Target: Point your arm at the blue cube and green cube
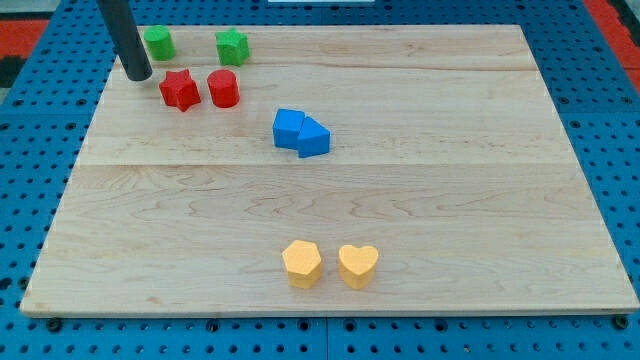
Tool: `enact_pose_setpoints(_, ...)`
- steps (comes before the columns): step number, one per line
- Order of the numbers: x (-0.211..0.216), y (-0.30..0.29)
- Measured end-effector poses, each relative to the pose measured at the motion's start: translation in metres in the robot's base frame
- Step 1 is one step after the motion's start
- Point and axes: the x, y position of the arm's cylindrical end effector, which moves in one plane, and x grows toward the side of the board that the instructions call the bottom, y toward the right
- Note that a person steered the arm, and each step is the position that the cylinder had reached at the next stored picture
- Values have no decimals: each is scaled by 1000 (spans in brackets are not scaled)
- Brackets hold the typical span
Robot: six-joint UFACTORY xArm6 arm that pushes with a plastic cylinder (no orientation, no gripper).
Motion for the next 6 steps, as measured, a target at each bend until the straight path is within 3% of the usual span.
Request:
enact_pose_setpoints(1,8,60)
enact_pose_setpoints(2,14,65)
enact_pose_setpoints(3,15,129)
enact_pose_setpoints(4,17,130)
enact_pose_setpoints(6,62,94)
